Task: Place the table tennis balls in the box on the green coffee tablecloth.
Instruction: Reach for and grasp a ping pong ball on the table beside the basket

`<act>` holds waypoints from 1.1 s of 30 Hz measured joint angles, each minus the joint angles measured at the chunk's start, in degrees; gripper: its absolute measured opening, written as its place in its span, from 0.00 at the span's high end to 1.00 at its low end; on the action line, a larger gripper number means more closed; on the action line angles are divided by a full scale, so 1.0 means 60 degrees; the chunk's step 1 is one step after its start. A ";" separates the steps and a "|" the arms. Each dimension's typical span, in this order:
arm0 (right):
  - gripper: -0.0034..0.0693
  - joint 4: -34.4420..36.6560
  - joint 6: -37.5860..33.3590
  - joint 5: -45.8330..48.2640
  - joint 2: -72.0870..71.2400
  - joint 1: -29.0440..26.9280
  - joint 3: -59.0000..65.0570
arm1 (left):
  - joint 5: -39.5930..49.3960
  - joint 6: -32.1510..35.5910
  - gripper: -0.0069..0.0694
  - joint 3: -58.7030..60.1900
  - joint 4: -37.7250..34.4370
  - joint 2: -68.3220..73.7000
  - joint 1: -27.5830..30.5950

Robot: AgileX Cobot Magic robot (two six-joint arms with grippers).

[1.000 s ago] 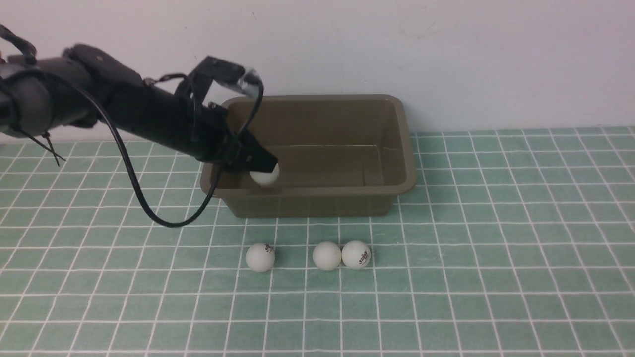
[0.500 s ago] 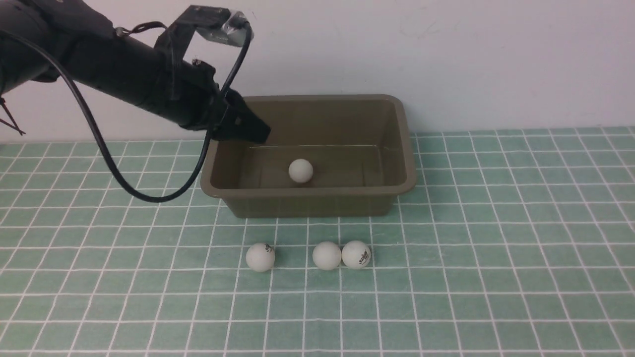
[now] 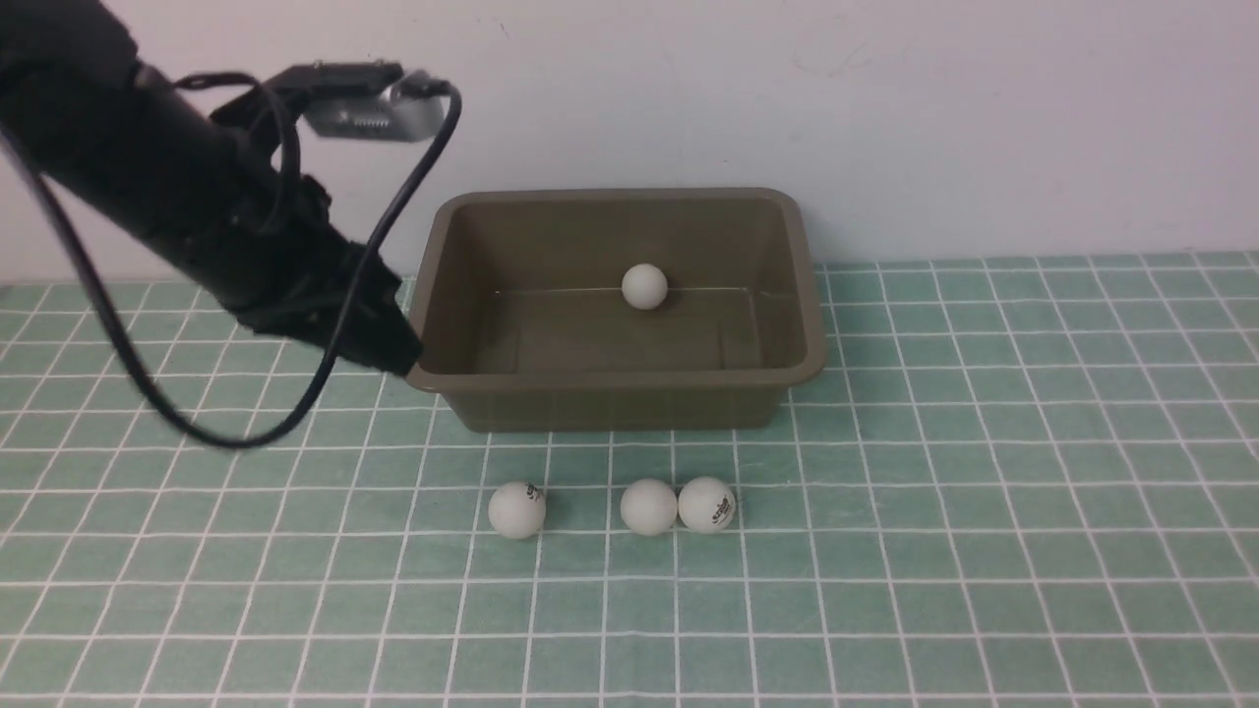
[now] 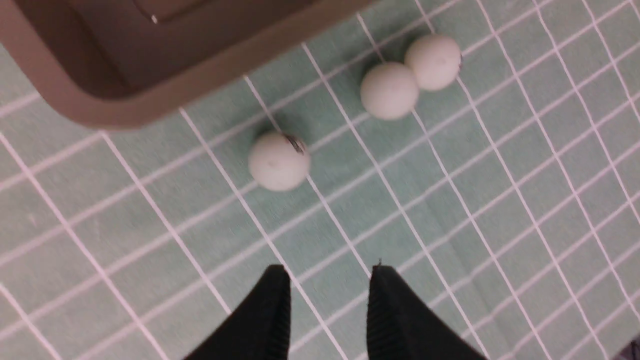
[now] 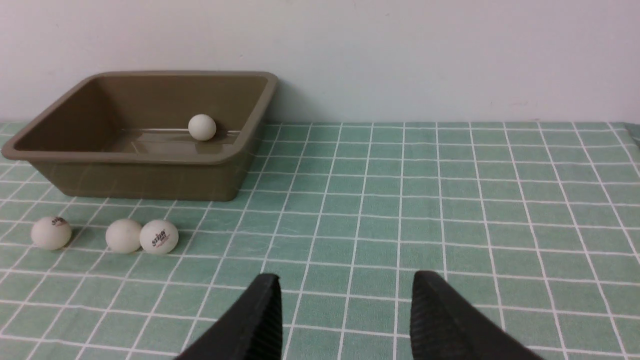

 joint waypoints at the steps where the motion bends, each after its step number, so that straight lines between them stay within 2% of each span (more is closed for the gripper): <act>1: 0.50 -0.0004 0.0000 0.0000 0.0000 0.0000 0.0053 | 0.0000 0.0000 0.65 0.0477 -0.0104 -0.0256 0.0000; 7: 0.50 0.0074 0.0000 0.0011 0.0000 0.0000 0.0503 | -0.0179 0.0450 0.65 0.2747 -0.0816 -0.1236 -0.0068; 10: 0.50 0.0258 0.0000 0.0011 0.0000 0.0000 0.0700 | -0.1739 0.1499 0.65 0.4289 -0.1489 -0.1684 -0.0468; 13: 0.50 0.0518 -0.0066 -0.0245 0.0000 0.0000 0.0730 | -0.4554 0.2708 0.65 0.5273 -0.2262 -0.1647 -0.1499; 17: 0.50 0.0541 -0.0196 -0.0567 0.0000 0.0000 0.0730 | -0.6840 0.2918 0.64 0.5343 -0.2571 -0.1211 -0.2412; 20: 0.50 0.0613 -0.0222 -0.0653 0.0000 0.0000 0.0730 | -0.7671 0.2778 0.61 0.5343 -0.2683 -0.0922 -0.2673; 22: 0.50 0.0697 -0.0230 -0.0653 0.0000 0.0000 0.0730 | -0.8190 0.2571 0.55 0.5343 -0.2729 -0.0557 -0.2787; 29: 0.50 0.1054 -0.0248 -0.0644 0.0000 0.0000 0.0730 | -0.8547 0.2488 0.31 0.5343 -0.2815 -0.0083 -0.2807; 33: 0.50 0.1076 -0.0248 -0.0644 0.0000 0.0000 0.0730 | -0.8997 0.2456 0.29 0.5343 -0.2875 0.0029 -0.2807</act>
